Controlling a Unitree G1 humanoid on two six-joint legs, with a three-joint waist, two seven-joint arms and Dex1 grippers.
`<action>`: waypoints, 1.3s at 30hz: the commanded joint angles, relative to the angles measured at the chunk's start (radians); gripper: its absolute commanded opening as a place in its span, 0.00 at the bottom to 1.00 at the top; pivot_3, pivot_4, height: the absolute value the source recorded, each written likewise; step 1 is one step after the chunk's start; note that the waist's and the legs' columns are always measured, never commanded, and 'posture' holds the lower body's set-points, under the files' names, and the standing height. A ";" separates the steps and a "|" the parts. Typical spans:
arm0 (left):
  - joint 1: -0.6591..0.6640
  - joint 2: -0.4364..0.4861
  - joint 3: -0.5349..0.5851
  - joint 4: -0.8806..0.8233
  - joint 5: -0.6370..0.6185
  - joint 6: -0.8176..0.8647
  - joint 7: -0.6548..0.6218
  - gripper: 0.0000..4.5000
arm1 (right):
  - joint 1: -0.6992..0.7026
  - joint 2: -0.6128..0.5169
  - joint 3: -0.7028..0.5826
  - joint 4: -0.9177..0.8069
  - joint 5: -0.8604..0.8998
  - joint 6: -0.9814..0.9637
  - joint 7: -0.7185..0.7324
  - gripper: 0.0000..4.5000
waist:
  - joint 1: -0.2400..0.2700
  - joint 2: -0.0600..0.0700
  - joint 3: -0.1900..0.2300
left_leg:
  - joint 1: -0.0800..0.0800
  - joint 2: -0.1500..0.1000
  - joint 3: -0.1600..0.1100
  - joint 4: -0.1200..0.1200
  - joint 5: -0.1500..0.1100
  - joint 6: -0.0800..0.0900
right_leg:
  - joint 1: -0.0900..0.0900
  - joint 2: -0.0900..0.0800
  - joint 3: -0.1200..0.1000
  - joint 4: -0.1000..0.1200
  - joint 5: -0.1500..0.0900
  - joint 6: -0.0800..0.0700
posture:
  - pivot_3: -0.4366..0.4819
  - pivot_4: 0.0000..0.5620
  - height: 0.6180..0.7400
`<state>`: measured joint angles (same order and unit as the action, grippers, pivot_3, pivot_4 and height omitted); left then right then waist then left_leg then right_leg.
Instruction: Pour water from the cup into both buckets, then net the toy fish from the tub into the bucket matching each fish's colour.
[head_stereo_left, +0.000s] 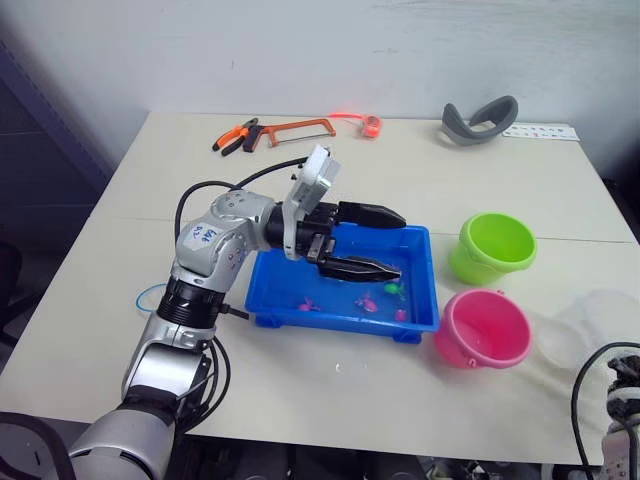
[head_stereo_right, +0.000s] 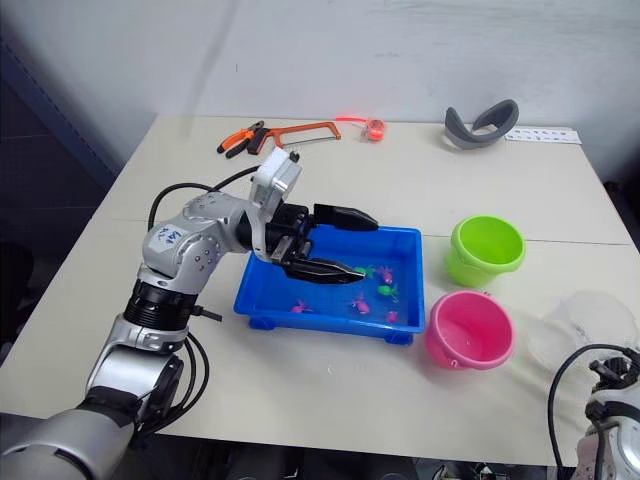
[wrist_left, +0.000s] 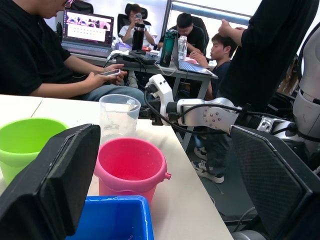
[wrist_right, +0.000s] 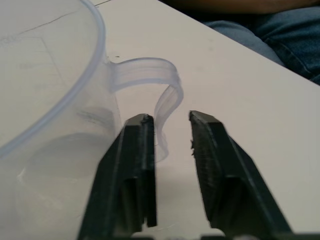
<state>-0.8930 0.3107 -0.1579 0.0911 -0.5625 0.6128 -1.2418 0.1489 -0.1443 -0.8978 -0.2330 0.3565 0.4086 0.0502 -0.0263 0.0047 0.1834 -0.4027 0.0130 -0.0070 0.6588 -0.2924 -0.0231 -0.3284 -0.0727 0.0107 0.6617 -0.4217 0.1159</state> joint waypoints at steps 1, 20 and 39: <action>-0.036 -0.017 0.008 -0.004 -0.010 0.008 0.015 1.00 | 0.103 0.008 -0.022 -0.110 0.030 -0.027 0.003 0.65 | 0.004 0.000 0.000 | 0.000 0.000 0.000 0.000 0.000 0.000 | 0.000 0.000 0.000 0.000 0.000 0.000 | 0.48 0.27 1.00; 0.146 0.162 0.095 -0.077 0.022 0.052 0.121 1.00 | 0.517 -0.864 -0.173 -0.632 0.966 0.120 0.399 0.99 | -0.024 -0.019 0.006 | 0.019 0.005 0.016 -0.011 0.000 -0.001 | 0.008 0.006 0.026 -0.007 0.000 0.001 | 0.48 0.27 1.00; 0.427 0.660 0.258 0.049 0.202 0.100 0.254 1.00 | -0.673 -1.018 0.850 -0.305 0.831 0.298 0.565 0.99 | -0.002 -0.023 0.009 | -0.002 0.004 0.002 0.005 -0.006 0.003 | -0.002 -0.005 0.017 -0.009 0.000 0.001 | 0.48 0.27 1.00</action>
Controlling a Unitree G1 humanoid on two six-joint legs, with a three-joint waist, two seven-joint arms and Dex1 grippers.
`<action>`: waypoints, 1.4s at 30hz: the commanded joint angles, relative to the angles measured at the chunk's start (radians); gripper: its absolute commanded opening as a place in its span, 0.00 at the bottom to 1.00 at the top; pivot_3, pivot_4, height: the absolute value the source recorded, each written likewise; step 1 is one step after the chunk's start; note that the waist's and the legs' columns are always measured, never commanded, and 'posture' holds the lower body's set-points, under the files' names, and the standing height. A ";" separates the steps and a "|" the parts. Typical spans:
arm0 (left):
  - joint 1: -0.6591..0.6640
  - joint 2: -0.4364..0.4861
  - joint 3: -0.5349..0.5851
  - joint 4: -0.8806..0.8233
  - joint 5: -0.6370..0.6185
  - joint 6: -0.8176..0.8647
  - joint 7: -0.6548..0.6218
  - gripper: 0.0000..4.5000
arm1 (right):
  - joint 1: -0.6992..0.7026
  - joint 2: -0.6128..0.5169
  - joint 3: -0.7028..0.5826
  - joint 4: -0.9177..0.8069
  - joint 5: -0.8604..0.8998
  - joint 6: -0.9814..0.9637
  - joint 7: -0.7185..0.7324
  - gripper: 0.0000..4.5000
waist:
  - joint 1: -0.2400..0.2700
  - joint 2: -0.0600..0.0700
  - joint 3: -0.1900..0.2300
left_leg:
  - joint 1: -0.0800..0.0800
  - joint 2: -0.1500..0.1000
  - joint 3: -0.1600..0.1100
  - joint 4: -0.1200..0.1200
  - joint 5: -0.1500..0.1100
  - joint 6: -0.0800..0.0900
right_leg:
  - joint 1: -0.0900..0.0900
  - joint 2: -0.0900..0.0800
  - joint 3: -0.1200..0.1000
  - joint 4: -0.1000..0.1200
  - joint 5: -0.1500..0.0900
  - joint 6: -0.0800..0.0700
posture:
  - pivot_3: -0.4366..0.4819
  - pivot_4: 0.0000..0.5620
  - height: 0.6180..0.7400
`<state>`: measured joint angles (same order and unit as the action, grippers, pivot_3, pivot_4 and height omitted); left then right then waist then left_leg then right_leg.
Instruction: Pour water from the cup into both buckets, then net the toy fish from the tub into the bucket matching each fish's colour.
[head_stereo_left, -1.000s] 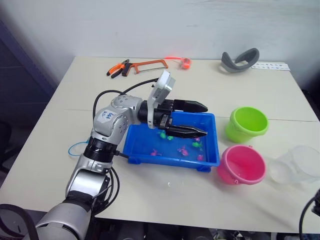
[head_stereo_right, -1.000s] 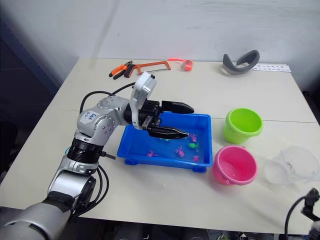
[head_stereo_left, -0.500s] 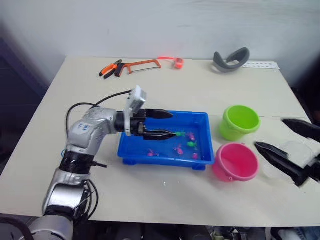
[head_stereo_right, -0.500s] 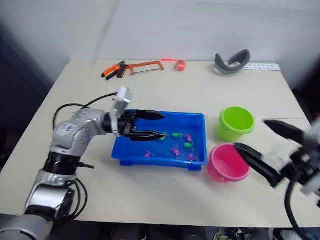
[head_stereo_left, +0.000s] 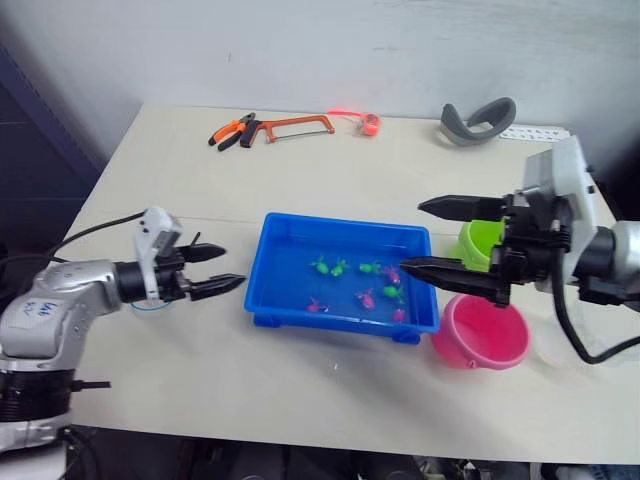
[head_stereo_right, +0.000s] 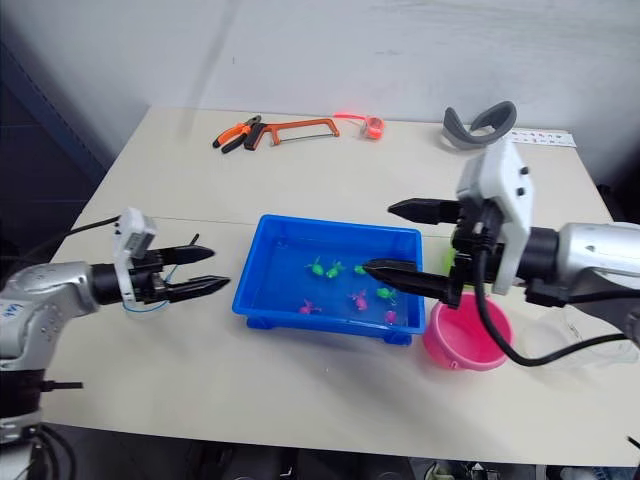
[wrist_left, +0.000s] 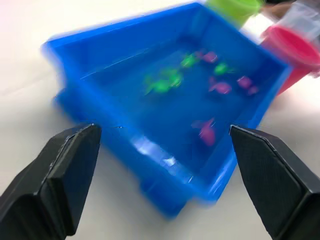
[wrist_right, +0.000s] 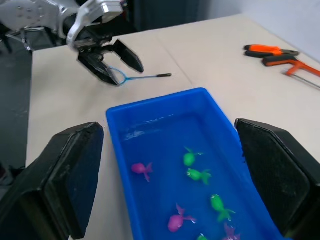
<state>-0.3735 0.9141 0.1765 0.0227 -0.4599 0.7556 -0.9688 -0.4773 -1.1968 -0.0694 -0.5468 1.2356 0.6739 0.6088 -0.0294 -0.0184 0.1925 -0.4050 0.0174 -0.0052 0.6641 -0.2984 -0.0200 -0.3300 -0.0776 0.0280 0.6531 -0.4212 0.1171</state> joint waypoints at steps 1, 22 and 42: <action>-0.130 0.067 -0.106 0.163 0.129 -0.053 -0.019 1.00 | -0.057 0.049 0.028 0.009 -0.062 0.043 0.006 0.99 | 0.005 0.000 0.000 | 0.000 0.000 0.000 0.000 0.000 0.000 | 0.000 0.000 0.000 0.001 0.000 0.000 | 0.48 0.27 1.00; -0.683 -0.082 -0.471 1.063 0.609 -0.192 0.017 1.00 | -0.025 0.183 -0.078 -0.152 -0.046 0.186 -0.151 0.99 | 0.000 -0.003 0.001 | -0.018 -0.003 0.003 0.004 0.003 0.000 | -0.026 -0.002 -0.027 0.023 0.000 0.000 | 0.48 0.27 1.00; -0.748 -0.181 -0.391 1.212 0.634 -0.268 0.074 0.01 | -0.020 0.208 -0.114 -0.168 -0.038 0.203 -0.181 1.00 | 0.005 -0.004 0.000 | -0.018 -0.003 0.002 0.012 0.003 0.000 | -0.026 -0.004 -0.027 0.030 0.000 0.000 | 0.48 0.27 1.00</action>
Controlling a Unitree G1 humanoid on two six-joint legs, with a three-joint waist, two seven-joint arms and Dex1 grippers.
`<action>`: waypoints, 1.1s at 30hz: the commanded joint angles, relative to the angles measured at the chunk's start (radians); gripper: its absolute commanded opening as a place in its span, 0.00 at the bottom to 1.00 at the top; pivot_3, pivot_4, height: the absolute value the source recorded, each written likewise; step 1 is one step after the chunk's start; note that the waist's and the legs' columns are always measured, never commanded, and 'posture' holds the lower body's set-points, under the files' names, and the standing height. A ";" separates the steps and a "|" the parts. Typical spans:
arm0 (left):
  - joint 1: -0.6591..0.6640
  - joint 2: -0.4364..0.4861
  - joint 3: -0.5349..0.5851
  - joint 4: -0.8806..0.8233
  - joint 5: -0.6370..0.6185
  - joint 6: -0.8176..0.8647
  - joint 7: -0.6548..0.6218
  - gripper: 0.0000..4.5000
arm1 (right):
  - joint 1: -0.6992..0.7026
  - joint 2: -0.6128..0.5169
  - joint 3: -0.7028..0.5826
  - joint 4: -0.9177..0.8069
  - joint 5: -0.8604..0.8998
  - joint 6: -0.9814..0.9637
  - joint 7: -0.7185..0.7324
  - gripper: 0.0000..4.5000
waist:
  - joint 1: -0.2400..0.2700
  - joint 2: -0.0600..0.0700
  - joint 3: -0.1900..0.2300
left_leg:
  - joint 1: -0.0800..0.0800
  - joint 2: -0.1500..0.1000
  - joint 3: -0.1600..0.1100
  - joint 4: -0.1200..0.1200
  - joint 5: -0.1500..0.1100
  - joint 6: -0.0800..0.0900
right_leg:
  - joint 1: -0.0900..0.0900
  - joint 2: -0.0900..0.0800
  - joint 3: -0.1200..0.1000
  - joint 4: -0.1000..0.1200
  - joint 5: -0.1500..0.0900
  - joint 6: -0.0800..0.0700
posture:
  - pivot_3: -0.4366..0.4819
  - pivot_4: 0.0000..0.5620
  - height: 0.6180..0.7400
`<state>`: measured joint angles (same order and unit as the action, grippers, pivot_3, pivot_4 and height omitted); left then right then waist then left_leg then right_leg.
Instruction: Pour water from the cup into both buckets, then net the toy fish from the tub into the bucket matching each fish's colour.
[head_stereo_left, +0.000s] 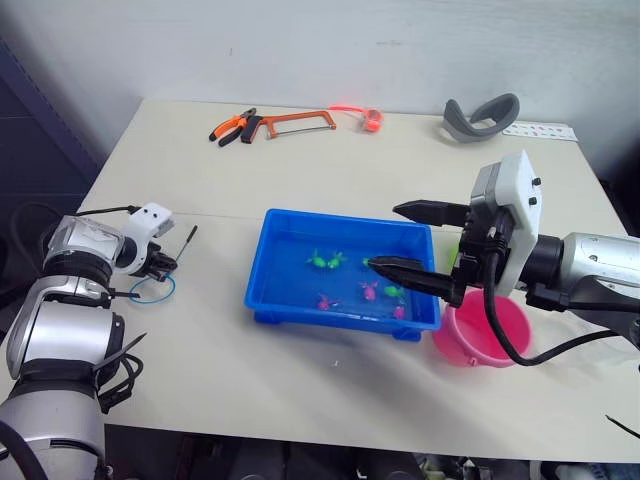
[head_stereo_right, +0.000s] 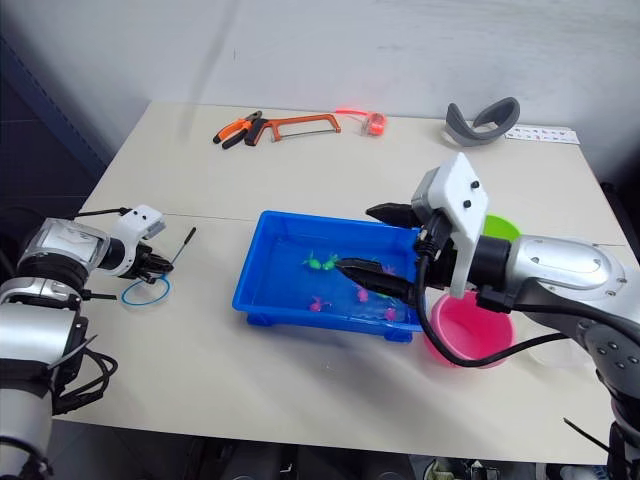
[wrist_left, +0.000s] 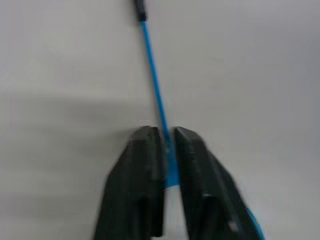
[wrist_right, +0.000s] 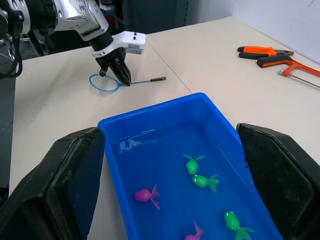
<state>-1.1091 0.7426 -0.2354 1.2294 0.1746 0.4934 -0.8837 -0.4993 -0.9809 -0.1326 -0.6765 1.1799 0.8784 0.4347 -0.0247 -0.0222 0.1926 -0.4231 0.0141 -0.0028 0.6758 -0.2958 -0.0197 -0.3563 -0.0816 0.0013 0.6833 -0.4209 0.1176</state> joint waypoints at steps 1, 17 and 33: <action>-0.013 -0.010 0.026 0.003 -0.003 -0.008 -0.015 0.01 | 0.007 -0.011 -0.057 -0.038 0.020 -0.001 -0.005 1.00 | 0.000 0.000 0.000 | 0.000 0.000 0.000 0.000 0.000 0.000 | 0.000 0.000 0.000 0.000 0.000 0.000 | 0.48 0.27 1.00; 0.022 0.091 0.177 -0.469 -0.255 -0.288 -0.593 0.01 | 0.037 -0.253 -0.242 0.047 0.129 0.087 0.197 1.00 | -0.003 -0.001 0.000 | 0.000 0.001 0.000 -0.001 0.000 0.000 | 0.000 0.001 -0.001 -0.001 0.000 0.000 | 0.48 0.27 1.00; 0.045 -0.077 0.015 -0.958 -0.424 -0.181 -0.731 0.01 | -0.341 -0.203 0.105 0.169 -0.013 0.143 0.304 1.00 | -0.007 -0.001 0.000 | -0.001 0.002 0.001 0.002 -0.001 0.001 | 0.001 0.001 0.004 -0.003 0.000 0.000 | 0.48 0.27 1.00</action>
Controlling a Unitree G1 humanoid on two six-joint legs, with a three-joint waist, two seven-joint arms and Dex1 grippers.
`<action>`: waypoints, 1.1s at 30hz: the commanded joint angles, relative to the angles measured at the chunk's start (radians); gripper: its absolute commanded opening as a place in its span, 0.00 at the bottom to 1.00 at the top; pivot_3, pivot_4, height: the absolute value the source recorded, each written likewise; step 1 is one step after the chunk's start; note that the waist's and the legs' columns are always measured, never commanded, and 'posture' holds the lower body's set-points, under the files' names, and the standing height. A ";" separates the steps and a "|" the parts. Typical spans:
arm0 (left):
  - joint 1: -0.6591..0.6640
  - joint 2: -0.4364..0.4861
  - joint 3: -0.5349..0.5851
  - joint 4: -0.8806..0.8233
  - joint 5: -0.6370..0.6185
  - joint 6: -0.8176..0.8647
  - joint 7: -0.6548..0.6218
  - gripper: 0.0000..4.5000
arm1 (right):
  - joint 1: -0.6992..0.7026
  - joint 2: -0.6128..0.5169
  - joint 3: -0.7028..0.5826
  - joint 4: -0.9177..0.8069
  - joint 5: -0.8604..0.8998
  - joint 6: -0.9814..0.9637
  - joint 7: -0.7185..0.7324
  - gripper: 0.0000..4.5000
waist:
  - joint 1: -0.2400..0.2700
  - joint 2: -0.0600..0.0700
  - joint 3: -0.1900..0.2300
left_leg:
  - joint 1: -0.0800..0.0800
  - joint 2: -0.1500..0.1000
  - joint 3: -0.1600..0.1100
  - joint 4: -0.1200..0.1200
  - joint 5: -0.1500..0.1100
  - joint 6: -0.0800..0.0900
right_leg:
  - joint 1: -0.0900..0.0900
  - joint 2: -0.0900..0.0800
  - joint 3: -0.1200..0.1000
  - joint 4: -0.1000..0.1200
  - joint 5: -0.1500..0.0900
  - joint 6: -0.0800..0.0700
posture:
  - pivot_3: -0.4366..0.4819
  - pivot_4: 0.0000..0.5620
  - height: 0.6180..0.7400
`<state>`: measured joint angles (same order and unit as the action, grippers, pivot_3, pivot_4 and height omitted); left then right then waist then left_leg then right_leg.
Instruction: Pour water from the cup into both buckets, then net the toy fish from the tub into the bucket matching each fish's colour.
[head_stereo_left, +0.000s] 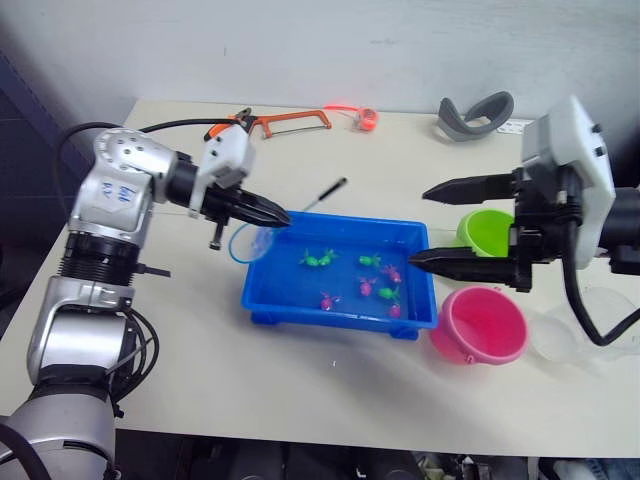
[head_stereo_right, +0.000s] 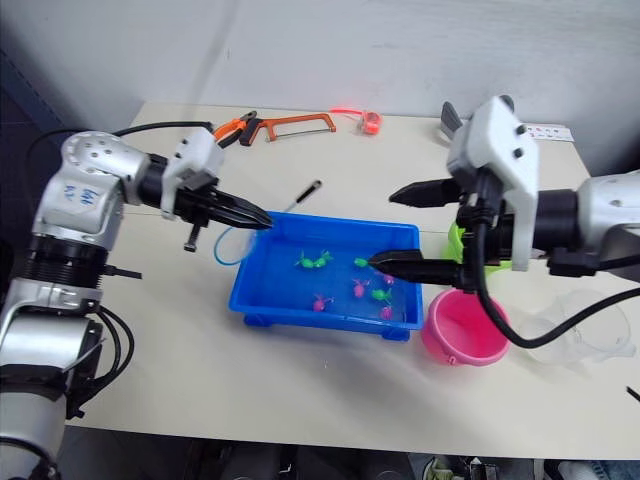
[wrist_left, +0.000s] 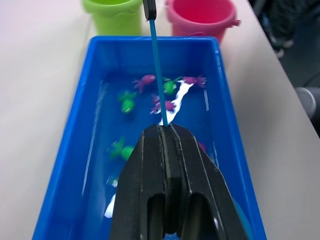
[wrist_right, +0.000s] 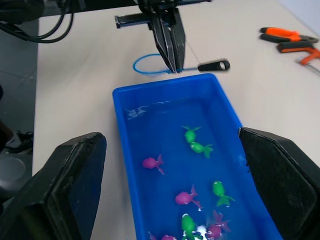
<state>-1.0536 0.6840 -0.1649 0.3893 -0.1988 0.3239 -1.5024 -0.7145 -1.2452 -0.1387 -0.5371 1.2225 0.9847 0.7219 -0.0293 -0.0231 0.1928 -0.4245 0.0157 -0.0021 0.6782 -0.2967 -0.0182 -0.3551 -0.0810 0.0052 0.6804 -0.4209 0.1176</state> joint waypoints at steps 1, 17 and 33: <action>-0.015 -0.029 -0.067 -0.124 -0.051 -0.012 -0.112 0.01 | -0.148 0.082 0.141 0.038 -0.076 0.043 0.018 1.00 | -0.004 0.000 0.000 | 0.000 0.000 0.000 0.000 0.000 0.000 | -0.001 0.000 0.000 0.000 0.000 0.000 | 0.48 0.27 1.00; -0.036 -0.051 -0.180 -0.180 -0.114 -0.055 -0.112 0.00 | -0.254 0.209 0.313 0.037 -0.282 0.096 0.135 0.74 | 0.000 0.000 0.000 | -0.001 0.000 -0.002 0.001 0.000 0.000 | -0.002 0.001 0.000 0.001 0.000 0.000 | 0.48 0.27 1.00; -0.055 -0.066 -0.182 -0.176 -0.131 -0.017 -0.100 0.00 | -0.229 0.262 0.316 0.012 -0.407 0.084 0.214 0.01 | 0.000 0.000 0.000 | -0.001 -0.001 -0.002 0.001 0.000 0.000 | -0.002 0.001 -0.001 0.002 0.000 0.000 | 0.48 0.27 1.00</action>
<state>-1.0735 0.6203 -0.3625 0.2365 -0.3047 0.3051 -1.5025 -0.9471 -0.9852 0.2000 -0.4898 0.8182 1.0836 0.9216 -0.0298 -0.0228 0.1929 -0.4258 0.0151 -0.0045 0.6791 -0.2967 -0.0182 -0.3571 -0.0798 0.0045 0.6824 -0.4209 0.1175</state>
